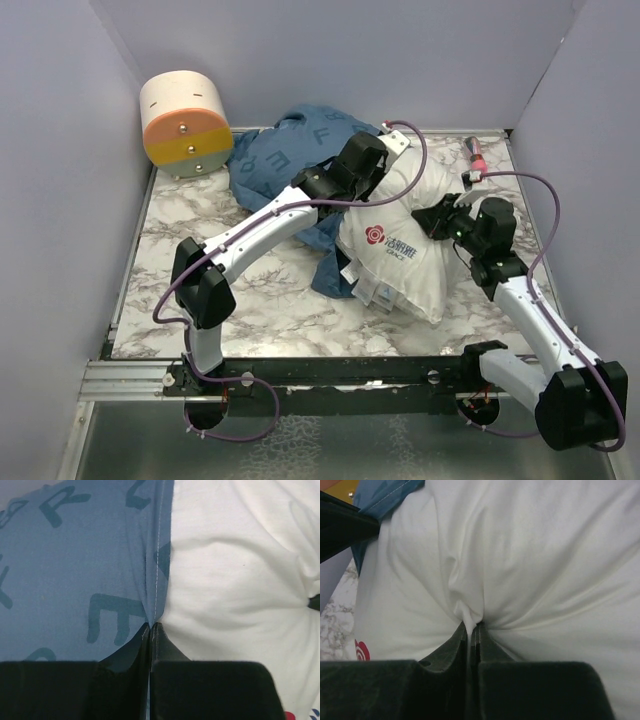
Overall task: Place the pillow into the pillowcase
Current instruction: Stuff the pillow into the pillowcase.
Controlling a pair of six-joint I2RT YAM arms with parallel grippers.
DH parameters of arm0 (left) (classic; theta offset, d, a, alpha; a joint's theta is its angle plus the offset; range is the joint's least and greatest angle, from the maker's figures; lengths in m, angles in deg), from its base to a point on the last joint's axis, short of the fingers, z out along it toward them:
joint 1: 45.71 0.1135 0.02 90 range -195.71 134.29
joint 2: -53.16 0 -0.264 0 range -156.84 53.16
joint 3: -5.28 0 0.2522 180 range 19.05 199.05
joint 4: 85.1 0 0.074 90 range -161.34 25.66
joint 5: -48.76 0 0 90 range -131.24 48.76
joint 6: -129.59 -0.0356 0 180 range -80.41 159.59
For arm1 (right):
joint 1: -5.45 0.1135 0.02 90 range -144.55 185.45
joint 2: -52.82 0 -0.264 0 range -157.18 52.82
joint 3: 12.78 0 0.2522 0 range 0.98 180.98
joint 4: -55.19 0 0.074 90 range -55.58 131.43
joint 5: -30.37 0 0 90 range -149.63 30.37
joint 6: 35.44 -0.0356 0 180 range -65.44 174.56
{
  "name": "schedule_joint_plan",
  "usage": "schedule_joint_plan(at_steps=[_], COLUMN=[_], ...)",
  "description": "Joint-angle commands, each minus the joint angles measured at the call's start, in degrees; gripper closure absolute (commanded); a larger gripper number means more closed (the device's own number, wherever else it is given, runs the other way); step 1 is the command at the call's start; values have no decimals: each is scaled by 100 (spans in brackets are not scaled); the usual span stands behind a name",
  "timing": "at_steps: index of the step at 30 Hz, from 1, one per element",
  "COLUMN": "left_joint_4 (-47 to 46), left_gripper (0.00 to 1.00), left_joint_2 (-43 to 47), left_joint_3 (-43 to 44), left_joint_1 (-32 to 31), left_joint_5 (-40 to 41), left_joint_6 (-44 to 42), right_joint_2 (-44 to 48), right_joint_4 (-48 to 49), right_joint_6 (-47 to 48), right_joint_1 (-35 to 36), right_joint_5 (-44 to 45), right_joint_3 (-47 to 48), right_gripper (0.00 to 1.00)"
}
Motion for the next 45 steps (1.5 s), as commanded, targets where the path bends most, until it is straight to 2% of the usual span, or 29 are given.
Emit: schedule_joint_plan(at_steps=[1,5,10,19,26,28,31,33,37,39,42,45], left_joint_4=[-221,-707,-1417,-3335,-5395,-6043,-6428,-6445,-6499,-6614,-6740,-6826], left_gripper=[100,100,100,100,100,100,100,100,100,100,100,100], left_joint_2=[375,552,699,1119,2035,2073,1922,1777,1521,1388,1255,1237], left_joint_3=[168,-253,-840,-2619,-4606,-5170,-5759,-6059,-6545,-6671,-6774,-6885], left_joint_1=[-112,-120,-122,-117,-138,-177,-175,-130,113,199,211,218], left_joint_5=[-1695,-2640,-3324,-4183,-4392,-4372,-4249,-4039,-3801,-3771,-3791,-3776], left_joint_6=[510,1026,1571,2748,3849,4072,4156,4054,3993,4010,4049,4076], right_joint_2=[-318,-411,-592,-1556,-1840,-1907,-1820,-1293,521,1190,1548,1151], right_joint_4=[534,1135,1790,2635,2193,2135,1995,1604,242,-246,-758,-1126], right_joint_6=[-444,-860,-1266,-993,-535,-443,-231,8,299,332,347,477], right_joint_1=[72,72,214,1281,1294,1294,1293,1293,1293,1290,1286,1284], right_joint_5=[-1166,-1413,-1435,-1113,-688,-706,-962,-1067,-768,-765,-633,167], right_joint_3=[-239,-137,-189,-949,-1015,-943,-836,-788,-564,-301,238,819], right_gripper=[97,98,99,98,94,93,89,83,56,49,43,36])
